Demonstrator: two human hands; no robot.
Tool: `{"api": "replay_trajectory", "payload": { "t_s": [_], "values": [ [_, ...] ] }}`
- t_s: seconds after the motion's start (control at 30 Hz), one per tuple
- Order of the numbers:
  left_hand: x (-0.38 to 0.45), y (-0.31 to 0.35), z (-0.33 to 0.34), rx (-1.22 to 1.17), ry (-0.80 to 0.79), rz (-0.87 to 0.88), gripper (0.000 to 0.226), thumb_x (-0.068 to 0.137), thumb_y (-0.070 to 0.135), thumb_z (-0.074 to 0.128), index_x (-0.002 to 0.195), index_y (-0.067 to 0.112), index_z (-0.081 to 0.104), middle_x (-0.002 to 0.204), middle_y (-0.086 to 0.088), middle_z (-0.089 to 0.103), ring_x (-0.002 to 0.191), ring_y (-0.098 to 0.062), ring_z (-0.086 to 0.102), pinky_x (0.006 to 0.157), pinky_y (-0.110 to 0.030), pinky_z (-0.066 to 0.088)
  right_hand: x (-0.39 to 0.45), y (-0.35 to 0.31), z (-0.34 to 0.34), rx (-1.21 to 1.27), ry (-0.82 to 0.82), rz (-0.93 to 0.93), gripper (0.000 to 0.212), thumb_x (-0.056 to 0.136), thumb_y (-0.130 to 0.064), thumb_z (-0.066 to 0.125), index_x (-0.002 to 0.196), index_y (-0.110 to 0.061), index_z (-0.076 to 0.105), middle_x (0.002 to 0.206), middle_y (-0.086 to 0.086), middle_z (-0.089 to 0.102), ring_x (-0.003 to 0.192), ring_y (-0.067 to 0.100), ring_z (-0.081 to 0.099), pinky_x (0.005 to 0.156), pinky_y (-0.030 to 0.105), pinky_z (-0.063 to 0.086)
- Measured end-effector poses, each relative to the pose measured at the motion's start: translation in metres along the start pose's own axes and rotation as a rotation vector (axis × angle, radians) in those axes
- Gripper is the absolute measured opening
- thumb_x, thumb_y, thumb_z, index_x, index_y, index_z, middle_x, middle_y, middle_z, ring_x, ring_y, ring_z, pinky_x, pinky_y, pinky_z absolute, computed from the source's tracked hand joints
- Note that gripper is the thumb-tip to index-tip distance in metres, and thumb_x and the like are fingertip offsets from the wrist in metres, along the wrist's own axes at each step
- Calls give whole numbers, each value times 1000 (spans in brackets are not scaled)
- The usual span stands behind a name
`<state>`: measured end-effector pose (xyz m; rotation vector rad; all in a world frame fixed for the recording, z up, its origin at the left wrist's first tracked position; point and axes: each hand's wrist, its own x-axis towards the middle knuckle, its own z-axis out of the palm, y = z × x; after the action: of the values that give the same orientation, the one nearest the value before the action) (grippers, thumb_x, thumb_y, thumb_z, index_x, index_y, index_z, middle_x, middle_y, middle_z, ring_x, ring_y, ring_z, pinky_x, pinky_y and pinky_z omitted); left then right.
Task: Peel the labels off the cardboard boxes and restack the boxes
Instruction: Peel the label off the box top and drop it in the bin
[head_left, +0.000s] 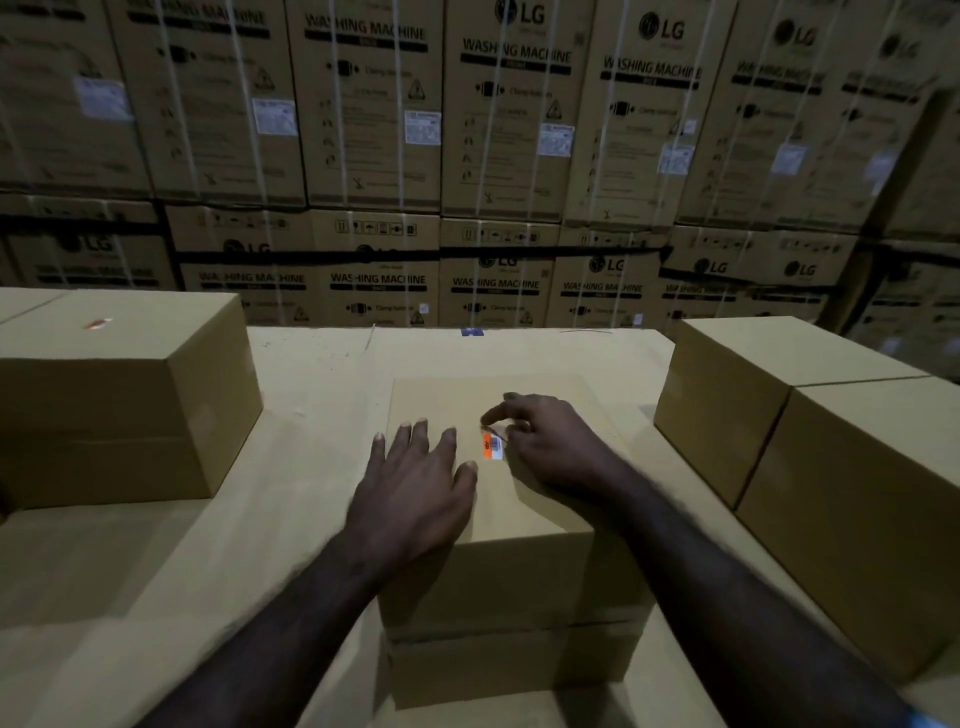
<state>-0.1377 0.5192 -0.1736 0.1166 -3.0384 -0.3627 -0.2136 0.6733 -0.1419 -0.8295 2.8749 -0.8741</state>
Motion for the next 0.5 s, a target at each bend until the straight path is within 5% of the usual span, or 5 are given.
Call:
{"api": "replay_trajectory", "payload": {
  "t_s": [0.5],
  "values": [
    [2, 0, 4, 9, 1, -6, 62, 100, 53, 18, 155, 24, 11, 163, -8, 2, 150, -24, 0, 119, -44, -1, 5, -2, 4, -74, 7, -57, 29, 92, -4, 50, 108, -24, 64, 124, -2, 61, 115, 18, 53, 95, 42, 48]
  ]
}}
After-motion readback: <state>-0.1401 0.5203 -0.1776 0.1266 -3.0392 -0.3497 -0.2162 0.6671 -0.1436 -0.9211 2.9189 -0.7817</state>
